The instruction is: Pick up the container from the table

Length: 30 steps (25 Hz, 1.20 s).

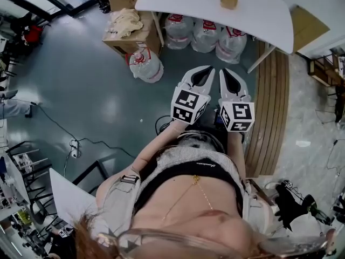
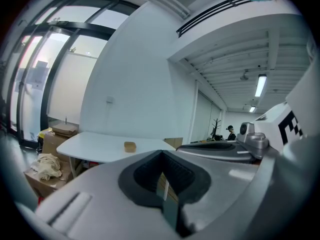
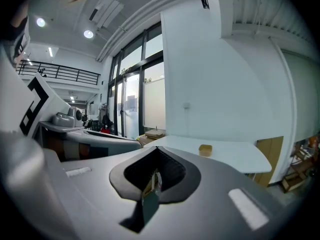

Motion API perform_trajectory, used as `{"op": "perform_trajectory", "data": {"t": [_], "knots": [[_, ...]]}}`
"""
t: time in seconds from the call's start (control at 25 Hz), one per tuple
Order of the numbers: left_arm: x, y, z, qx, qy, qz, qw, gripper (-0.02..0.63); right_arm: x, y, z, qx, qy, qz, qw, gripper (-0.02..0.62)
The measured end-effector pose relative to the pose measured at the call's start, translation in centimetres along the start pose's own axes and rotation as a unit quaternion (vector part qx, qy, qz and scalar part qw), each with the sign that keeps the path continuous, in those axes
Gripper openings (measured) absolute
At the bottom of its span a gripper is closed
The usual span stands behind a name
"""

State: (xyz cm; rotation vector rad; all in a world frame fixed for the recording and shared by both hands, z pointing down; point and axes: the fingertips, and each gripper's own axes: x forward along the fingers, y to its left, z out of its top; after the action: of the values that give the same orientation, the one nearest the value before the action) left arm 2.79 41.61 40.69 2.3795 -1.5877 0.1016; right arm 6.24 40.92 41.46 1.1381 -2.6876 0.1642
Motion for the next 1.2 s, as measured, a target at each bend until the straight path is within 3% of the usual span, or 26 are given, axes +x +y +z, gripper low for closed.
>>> {"op": "perform_trajectory", "data": {"t": [0.48, 1.2], "knots": [[1.4, 2.2, 0.5, -0.013, -0.006, 0.041, 0.999, 0.0, 2.7, -1.0, 0.6, -0.002, -0.002, 0.029, 1.0, 0.025], [14.3, 5.7, 4.3, -0.015, 0.001, 0.058, 0.9982, 0.0, 11.7, -10.7, 3.7, 0.005, -0.008, 0.068, 0.998, 0.025]]}}
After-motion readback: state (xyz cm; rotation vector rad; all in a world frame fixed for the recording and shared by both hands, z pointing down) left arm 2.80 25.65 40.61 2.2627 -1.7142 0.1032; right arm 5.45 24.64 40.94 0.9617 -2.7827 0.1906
